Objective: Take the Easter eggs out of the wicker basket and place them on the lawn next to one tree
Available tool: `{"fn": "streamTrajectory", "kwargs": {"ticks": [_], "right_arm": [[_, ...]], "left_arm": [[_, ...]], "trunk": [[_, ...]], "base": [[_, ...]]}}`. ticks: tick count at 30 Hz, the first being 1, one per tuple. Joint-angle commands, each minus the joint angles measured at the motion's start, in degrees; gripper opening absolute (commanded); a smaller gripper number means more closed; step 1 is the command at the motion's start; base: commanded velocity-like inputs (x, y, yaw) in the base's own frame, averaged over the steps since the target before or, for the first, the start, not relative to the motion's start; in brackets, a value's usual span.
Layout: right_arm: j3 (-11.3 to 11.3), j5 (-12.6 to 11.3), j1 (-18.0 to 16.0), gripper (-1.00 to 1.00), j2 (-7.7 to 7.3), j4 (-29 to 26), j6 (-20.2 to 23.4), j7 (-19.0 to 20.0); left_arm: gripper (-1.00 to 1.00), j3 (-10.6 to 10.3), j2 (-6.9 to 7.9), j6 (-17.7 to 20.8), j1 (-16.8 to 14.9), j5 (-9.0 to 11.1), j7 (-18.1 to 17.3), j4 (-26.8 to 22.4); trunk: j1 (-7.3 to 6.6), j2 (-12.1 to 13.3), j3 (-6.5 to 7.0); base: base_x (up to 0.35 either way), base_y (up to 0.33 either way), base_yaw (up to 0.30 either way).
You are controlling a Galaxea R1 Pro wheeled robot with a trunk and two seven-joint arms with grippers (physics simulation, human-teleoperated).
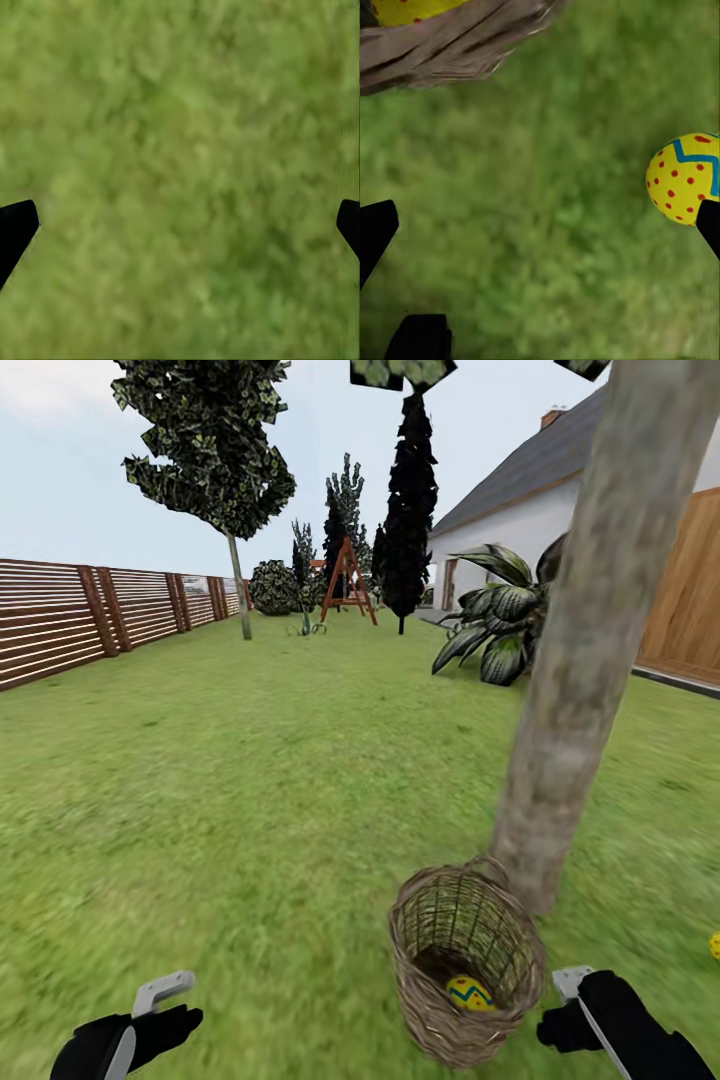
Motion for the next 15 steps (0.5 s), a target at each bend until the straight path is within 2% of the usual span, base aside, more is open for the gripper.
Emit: {"fn": "streamTrajectory", "kwargs": {"ticks": [1,8,15], "right_arm": [[0.2,0.6,0.0,1.00,-0.04,-0.1,0.2,0.4],[0.3,0.7,0.0,1.00,0.05,-0.1,0.2,0.4],[0.3,0.7,0.0,1.00,0.07,-0.1,0.3,0.4]], "left_arm": [[1.00,0.1,-0.02,0.3,0.0,0.3,-0.1,0.0],[1.00,0.1,0.03,0.2,0.0,0.3,-0.1,0.0],[1.00,0.0,-0.05,0.2,0.0,0.3,-0.1,0.1]], "trunk": [[0.02,0.0,-0.06],[0.02,0.0,-0.06],[0.02,0.0,-0.06]], "base": [[0.259,0.236,0.000],[0.292,0.181,0.000],[0.332,0.030,0.000]]}}
